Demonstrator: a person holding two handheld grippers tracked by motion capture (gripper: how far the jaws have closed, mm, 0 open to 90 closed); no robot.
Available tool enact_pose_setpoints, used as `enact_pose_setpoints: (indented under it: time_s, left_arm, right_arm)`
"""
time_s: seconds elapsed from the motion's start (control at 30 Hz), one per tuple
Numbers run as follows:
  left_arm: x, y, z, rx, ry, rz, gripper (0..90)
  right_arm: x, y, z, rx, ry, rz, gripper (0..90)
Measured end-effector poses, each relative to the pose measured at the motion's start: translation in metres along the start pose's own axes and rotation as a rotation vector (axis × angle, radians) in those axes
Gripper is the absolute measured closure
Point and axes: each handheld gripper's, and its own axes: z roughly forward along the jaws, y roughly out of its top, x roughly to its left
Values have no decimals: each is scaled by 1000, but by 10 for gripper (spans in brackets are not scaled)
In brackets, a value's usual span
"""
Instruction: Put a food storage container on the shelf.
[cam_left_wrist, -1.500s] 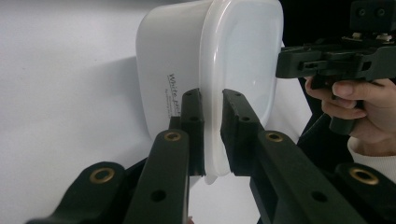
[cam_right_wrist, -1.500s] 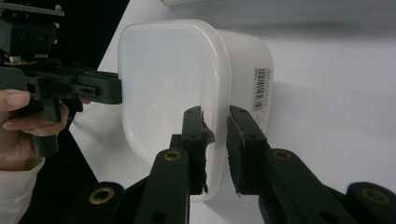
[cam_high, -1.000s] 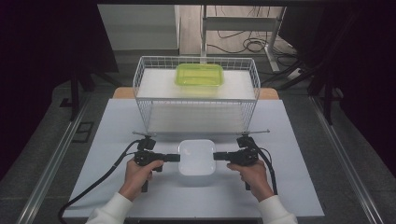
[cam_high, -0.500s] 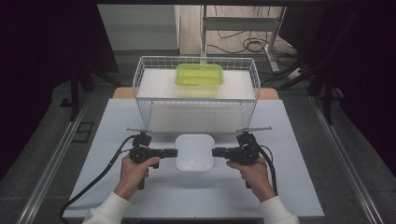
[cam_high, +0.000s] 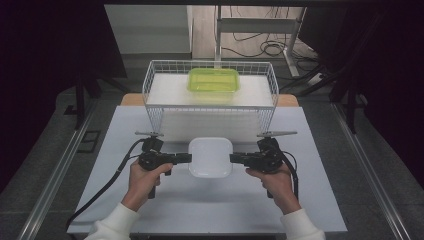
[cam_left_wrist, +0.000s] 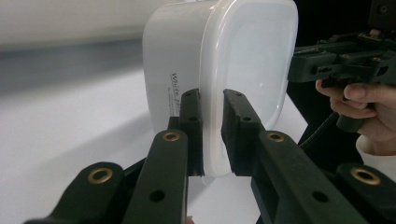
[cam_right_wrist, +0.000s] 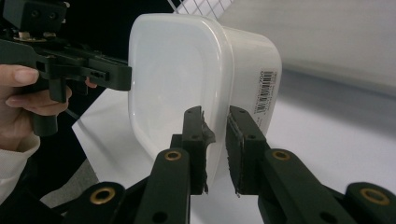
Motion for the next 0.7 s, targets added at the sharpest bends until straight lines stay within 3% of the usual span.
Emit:
enact_pose_setpoints:
  time_s: [0.4,0.7]
  left_arm:
    - [-15,19,-22,-59,-3,53,787]
    - [-26,36,-34,-89,-6,79,786]
  right_arm:
    - [21,26,-16,-56,7,-84,772]
    - [31,43,-26,-89,9,-115,772]
